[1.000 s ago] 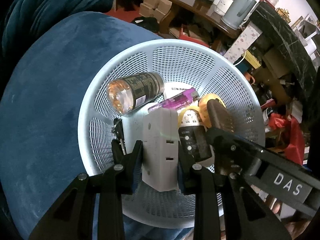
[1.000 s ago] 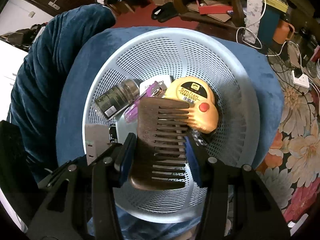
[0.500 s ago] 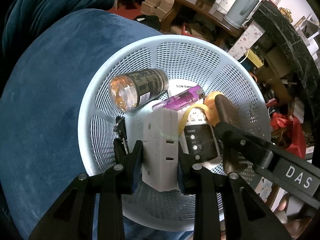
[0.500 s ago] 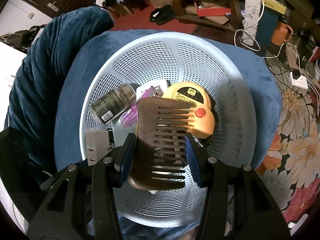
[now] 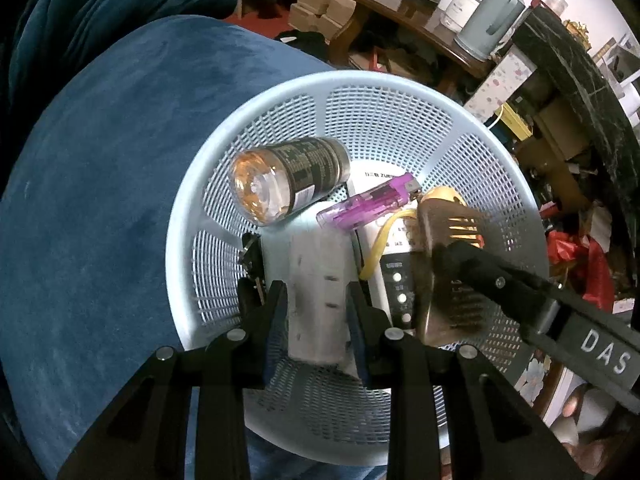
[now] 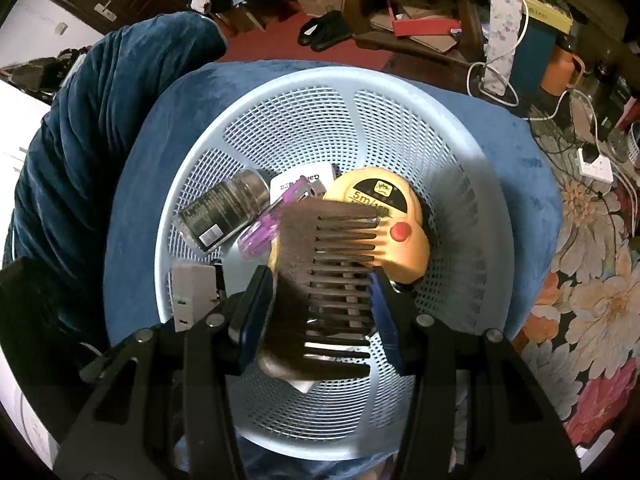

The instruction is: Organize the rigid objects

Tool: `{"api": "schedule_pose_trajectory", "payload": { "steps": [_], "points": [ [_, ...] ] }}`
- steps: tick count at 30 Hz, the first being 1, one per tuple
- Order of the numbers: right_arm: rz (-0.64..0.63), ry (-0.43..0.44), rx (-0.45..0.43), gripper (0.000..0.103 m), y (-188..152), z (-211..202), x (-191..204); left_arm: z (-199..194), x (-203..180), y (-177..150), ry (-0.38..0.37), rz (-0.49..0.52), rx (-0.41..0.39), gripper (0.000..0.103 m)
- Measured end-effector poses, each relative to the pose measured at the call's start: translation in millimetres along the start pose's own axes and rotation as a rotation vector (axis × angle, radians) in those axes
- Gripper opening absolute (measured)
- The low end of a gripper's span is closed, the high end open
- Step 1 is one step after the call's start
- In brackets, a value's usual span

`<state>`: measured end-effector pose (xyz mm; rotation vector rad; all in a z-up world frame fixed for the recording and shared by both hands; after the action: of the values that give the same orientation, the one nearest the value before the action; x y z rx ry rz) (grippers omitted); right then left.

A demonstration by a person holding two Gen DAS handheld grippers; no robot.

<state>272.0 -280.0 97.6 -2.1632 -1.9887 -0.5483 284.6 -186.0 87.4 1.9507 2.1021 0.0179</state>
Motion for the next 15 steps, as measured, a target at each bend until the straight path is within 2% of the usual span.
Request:
{"api": "schedule_pose_trajectory", "payload": {
  "steps": [1,2,3,4,5,6,7,8,9,15],
  "points": [
    [-0.01,-0.017,-0.003,0.051,0,-1,0,-1,0,1,0.004,-0.003,-0.002,0.035],
    [-0.021,-0.032,-0.006,0.051,-1,-2,1,-3,1,0,0.008,-0.005,-0.006,0.045],
    [-0.029,-0.039,-0.008,0.051,-1,-4,1,-5,1,1,0.011,-0.007,-0.012,0.065],
    [-0.035,-0.043,-0.007,0.052,-1,-4,2,-7,2,1,0.012,-0.011,-0.021,0.076],
    [-0.043,-0.048,-0.008,0.06,-2,-6,2,-9,2,0,0.02,-0.01,-0.028,0.086],
    [-0.045,-0.052,-0.02,0.074,-2,-9,2,-12,2,0,0.019,-0.006,-0.035,0.095],
    [-0.048,-0.055,-0.036,0.081,-2,-14,2,-14,1,-1,0.012,-0.005,-0.039,0.098],
    [-0.053,-0.058,-0.054,0.093,-2,-19,2,-16,1,-1,0.01,-0.006,-0.045,0.1],
    [-0.057,-0.062,-0.066,0.098,-1,-22,3,-19,1,-1,0.013,-0.005,-0.053,0.1],
    [-0.088,-0.116,-0.081,0.103,-5,-30,5,-29,5,-6,0.068,-0.009,-0.077,0.102]
  ]
}}
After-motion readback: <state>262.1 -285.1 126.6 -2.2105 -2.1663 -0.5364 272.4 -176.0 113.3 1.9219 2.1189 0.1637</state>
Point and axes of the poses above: each gripper's, at about its wrist camera, not at the fingertips, and z roughly the way its jaws point, x to its left, y to its top, the point moved 4 cm from there along z, roughly the way its jaws point, and after that the axes turned 6 degrees about x, right-handed, at the moved point
